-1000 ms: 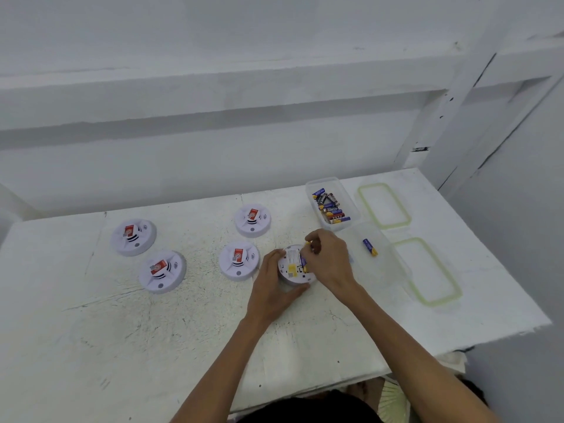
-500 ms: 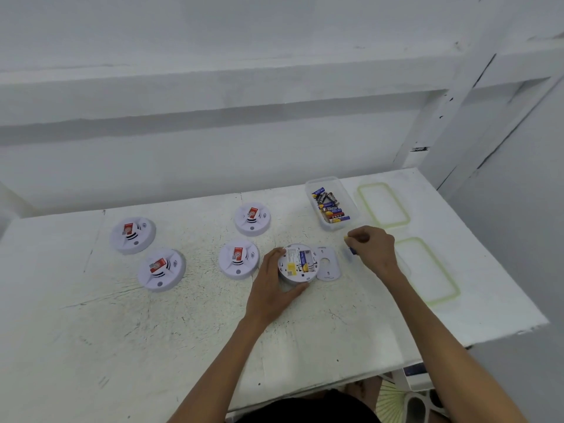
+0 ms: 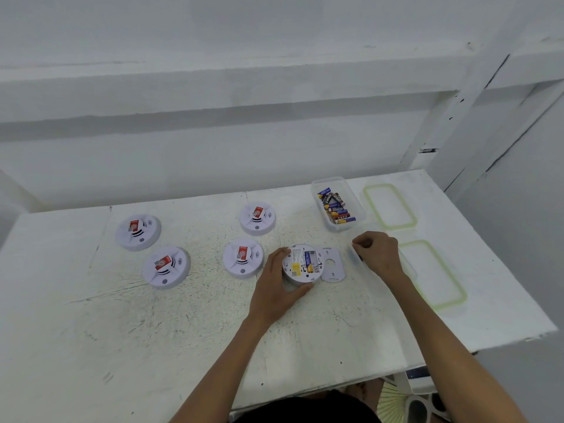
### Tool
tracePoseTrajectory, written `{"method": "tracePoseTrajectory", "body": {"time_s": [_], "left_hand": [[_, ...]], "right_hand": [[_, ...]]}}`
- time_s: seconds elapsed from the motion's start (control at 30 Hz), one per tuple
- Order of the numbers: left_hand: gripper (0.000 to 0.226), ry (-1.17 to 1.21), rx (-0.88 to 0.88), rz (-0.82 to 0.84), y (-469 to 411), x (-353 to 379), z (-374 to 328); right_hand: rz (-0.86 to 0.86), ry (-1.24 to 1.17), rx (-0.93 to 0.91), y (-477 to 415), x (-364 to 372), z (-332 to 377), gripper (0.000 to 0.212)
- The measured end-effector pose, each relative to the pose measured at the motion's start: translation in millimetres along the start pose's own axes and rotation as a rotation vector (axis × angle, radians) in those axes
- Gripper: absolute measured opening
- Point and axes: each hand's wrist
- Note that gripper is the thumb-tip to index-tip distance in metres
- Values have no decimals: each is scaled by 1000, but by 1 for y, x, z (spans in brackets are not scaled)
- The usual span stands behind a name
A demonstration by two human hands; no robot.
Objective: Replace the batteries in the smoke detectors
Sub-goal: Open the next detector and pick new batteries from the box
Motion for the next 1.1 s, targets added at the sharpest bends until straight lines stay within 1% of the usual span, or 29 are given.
{"method": "tracePoseTrajectory", "body": {"time_s": [0.2,0.37,0.47,0.53,0.67,0.8,0.97,1.1], "left_hand": [[91,-14,-5,4,-1,0,1],[91,-5,1,6,-2,0,2],[89,10,8,6,-1,-1,1],[89,14,17,4,-1,-1,1],[91,23,2,2,-3,2,4],[90,30,6,0,-3,3,5],[91,61,4,4,-4,4,6],[90,59,11,6,-5,5,7]], "right_hand": [[-49,24,-42,-2,2,5,10],[-133,13,-116,3,4,20,9],[-204,114,-240,6,9,32,9],[-207,132,-341,8,13,40,10],[-39,40,-486,14,25,52,10],[126,31,-575,19,35,53,8],[353,173,-595,25,35,56,16],[437,283,-613,21,32,57,24]]}}
Point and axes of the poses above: each hand's wrist, its own y-axis away from the middle knuckle, its own x-axis out of the palm, z = x × y, and after that the axes turned 15 degrees about -x, right-handed
